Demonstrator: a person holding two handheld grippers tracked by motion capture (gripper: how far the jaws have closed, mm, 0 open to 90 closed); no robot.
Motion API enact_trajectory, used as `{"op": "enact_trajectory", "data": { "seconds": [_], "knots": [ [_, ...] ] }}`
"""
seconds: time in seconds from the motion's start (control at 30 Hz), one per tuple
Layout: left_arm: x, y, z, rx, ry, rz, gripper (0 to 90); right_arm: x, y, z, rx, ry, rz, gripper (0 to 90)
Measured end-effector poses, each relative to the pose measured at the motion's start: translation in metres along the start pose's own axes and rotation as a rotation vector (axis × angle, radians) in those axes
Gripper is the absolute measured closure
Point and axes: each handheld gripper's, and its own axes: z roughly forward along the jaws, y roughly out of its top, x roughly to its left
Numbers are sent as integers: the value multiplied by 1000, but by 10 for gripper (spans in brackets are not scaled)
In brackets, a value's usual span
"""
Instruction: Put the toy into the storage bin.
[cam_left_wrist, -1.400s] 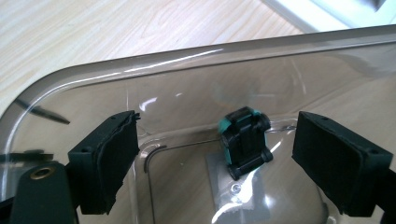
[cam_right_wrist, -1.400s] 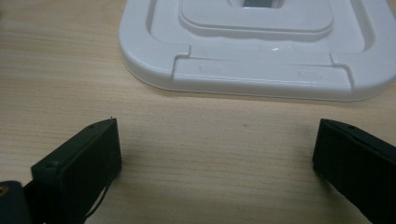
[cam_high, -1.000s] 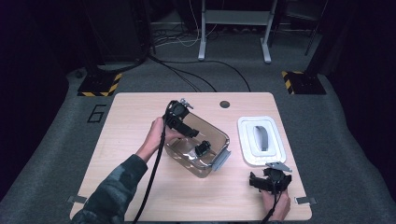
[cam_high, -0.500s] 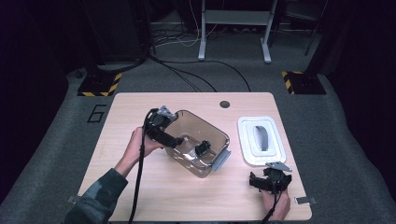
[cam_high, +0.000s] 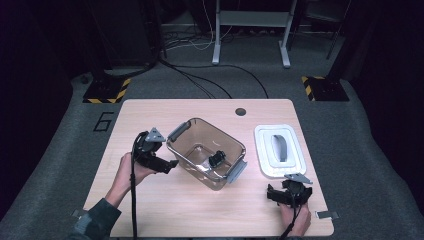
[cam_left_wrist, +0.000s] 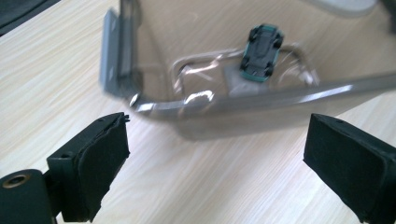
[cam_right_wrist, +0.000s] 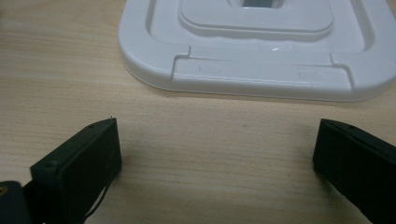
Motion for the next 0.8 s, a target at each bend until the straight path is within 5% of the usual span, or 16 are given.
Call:
{"op": "enact_trajectory", "data": {
  "seconds": [0.33,0.5,0.8],
  "knots": [
    [12,-56,16,28,42,-85,48,0,0,0,1,0,2,4],
    [17,-82,32,58,96,-110,42,0,0,0,1,-1,2,4],
    [26,-128,63,40,146,-175,28,0,0,0,1,-1,2,4]
  ]
}}
